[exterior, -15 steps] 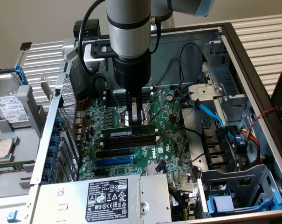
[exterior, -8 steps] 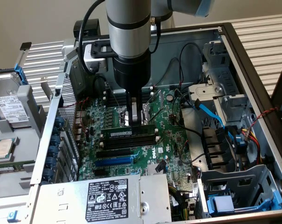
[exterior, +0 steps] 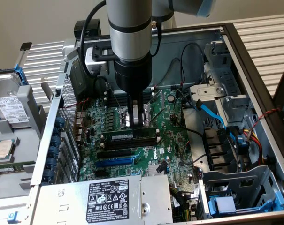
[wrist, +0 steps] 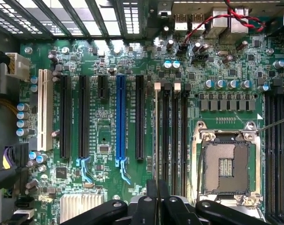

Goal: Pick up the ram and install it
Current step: 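Insert the ram into the slot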

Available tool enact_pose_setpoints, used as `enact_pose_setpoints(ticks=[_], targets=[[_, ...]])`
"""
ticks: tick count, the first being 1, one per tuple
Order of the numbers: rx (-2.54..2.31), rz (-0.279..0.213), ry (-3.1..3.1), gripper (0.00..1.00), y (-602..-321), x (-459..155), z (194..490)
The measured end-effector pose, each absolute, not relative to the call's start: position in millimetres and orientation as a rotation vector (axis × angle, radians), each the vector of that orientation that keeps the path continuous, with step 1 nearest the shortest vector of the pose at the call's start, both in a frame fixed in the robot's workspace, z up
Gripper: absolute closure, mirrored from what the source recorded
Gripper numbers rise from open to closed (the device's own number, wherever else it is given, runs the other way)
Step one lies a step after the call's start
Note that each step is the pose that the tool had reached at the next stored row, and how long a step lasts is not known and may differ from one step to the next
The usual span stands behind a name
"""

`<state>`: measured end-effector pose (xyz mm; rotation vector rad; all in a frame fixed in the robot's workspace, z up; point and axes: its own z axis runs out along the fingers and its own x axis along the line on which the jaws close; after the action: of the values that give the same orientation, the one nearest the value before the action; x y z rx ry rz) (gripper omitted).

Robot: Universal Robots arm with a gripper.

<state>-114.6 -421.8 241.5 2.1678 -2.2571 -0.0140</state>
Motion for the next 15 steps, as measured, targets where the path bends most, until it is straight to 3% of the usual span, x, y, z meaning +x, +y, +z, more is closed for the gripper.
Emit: enact_pose_setpoints(ticks=[15], targets=[[2.166,0.0,-2.252,0.88,-416.8,-114.8,238.0]])
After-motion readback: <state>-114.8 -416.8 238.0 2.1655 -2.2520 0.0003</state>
